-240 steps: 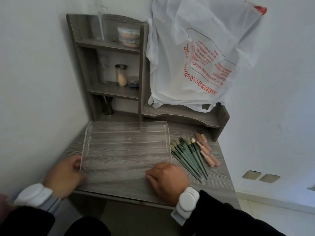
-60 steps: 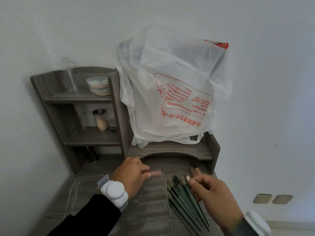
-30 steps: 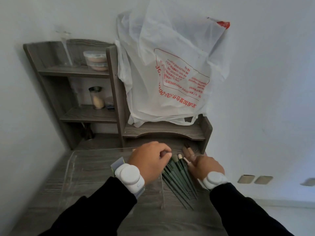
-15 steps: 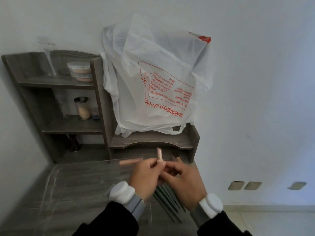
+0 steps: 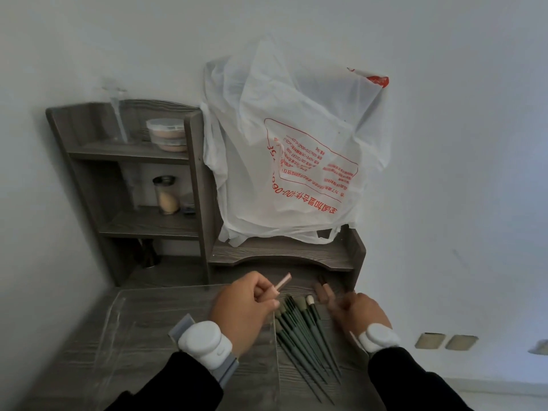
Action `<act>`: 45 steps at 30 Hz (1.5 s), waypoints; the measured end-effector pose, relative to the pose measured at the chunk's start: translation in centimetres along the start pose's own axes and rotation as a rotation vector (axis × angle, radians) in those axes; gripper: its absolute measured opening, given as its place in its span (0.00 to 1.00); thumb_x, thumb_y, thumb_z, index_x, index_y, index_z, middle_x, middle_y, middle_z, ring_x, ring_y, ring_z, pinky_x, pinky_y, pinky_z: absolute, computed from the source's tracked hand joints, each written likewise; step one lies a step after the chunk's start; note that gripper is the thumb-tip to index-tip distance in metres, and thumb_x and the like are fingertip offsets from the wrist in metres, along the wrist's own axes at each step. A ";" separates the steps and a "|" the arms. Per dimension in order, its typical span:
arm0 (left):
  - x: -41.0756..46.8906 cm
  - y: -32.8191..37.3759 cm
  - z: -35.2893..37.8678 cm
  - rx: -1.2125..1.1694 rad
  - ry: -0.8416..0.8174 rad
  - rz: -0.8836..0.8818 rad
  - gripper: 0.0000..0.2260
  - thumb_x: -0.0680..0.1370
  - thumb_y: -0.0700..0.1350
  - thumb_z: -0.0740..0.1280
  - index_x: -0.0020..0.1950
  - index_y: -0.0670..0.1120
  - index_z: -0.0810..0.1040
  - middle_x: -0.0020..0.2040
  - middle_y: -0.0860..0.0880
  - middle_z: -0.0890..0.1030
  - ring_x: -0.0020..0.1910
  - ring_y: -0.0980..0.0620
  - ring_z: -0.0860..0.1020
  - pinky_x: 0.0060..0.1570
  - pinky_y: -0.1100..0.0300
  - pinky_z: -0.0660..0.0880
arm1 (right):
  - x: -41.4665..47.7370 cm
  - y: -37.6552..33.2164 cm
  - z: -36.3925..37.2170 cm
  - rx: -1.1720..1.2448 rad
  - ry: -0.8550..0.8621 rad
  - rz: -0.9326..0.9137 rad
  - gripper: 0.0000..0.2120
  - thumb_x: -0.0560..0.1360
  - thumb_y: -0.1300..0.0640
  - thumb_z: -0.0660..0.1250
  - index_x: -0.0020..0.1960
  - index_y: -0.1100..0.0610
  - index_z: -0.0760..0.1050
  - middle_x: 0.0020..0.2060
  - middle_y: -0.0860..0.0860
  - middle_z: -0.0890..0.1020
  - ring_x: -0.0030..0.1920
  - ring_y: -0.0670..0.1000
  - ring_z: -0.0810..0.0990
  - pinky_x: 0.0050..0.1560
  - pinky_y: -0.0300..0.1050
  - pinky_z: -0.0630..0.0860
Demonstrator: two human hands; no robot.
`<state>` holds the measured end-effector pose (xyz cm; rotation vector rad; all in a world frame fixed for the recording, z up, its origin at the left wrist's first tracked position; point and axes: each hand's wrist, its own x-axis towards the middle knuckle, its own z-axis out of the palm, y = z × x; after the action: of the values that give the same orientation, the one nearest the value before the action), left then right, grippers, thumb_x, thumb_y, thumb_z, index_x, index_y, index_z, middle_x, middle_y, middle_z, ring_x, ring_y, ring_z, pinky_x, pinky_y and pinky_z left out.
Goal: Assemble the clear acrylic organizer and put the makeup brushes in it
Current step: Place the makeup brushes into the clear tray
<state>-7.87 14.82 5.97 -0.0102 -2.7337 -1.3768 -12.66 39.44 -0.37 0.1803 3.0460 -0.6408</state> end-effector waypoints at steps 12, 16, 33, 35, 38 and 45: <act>-0.8 -0.4 -2.5 0.231 0.021 0.139 0.07 0.73 0.49 0.73 0.48 0.58 0.79 0.42 0.61 0.80 0.43 0.62 0.77 0.44 0.66 0.74 | -5.8 -5.9 -4.1 0.651 0.018 -0.365 0.09 0.73 0.55 0.75 0.49 0.42 0.82 0.43 0.42 0.84 0.43 0.44 0.80 0.44 0.34 0.76; -1.3 -0.4 -2.9 0.246 0.013 0.173 0.07 0.74 0.49 0.72 0.50 0.57 0.79 0.43 0.61 0.79 0.42 0.63 0.76 0.41 0.70 0.70 | -6.2 -6.7 -4.0 0.628 -0.005 -0.394 0.09 0.73 0.56 0.75 0.48 0.43 0.82 0.42 0.42 0.83 0.42 0.43 0.79 0.43 0.33 0.75; -3.0 -1.4 -4.2 0.330 -0.036 0.376 0.12 0.75 0.54 0.68 0.58 0.56 0.79 0.57 0.60 0.79 0.54 0.61 0.76 0.56 0.60 0.73 | -7.4 -9.8 -2.4 0.556 -0.065 -0.485 0.06 0.72 0.54 0.77 0.47 0.45 0.84 0.40 0.43 0.85 0.42 0.42 0.82 0.47 0.27 0.70; -3.3 -2.2 -4.2 0.353 -0.073 0.359 0.14 0.75 0.56 0.66 0.60 0.57 0.77 0.58 0.60 0.79 0.55 0.60 0.75 0.57 0.58 0.73 | -7.8 -10.1 -1.9 0.506 -0.089 -0.475 0.07 0.71 0.54 0.77 0.47 0.45 0.84 0.41 0.42 0.86 0.46 0.40 0.81 0.50 0.21 0.66; -3.5 -3.5 -5.0 0.375 -0.079 0.328 0.14 0.76 0.57 0.65 0.62 0.59 0.74 0.58 0.61 0.78 0.56 0.61 0.74 0.57 0.60 0.72 | -8.1 -10.2 -1.5 0.532 -0.097 -0.449 0.15 0.69 0.50 0.78 0.55 0.40 0.81 0.46 0.38 0.84 0.49 0.39 0.81 0.51 0.28 0.73; 0.0 -6.9 -10.8 0.582 0.115 0.189 0.10 0.76 0.57 0.66 0.57 0.61 0.77 0.44 0.63 0.75 0.50 0.58 0.71 0.50 0.56 0.73 | -7.0 -9.0 -3.0 0.657 0.041 -0.248 0.04 0.77 0.50 0.69 0.46 0.45 0.83 0.39 0.41 0.86 0.42 0.41 0.83 0.52 0.46 0.78</act>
<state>-7.44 2.04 6.83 -0.1424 -2.8320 -0.4902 -6.78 31.68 6.28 -0.1830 2.7899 -1.6493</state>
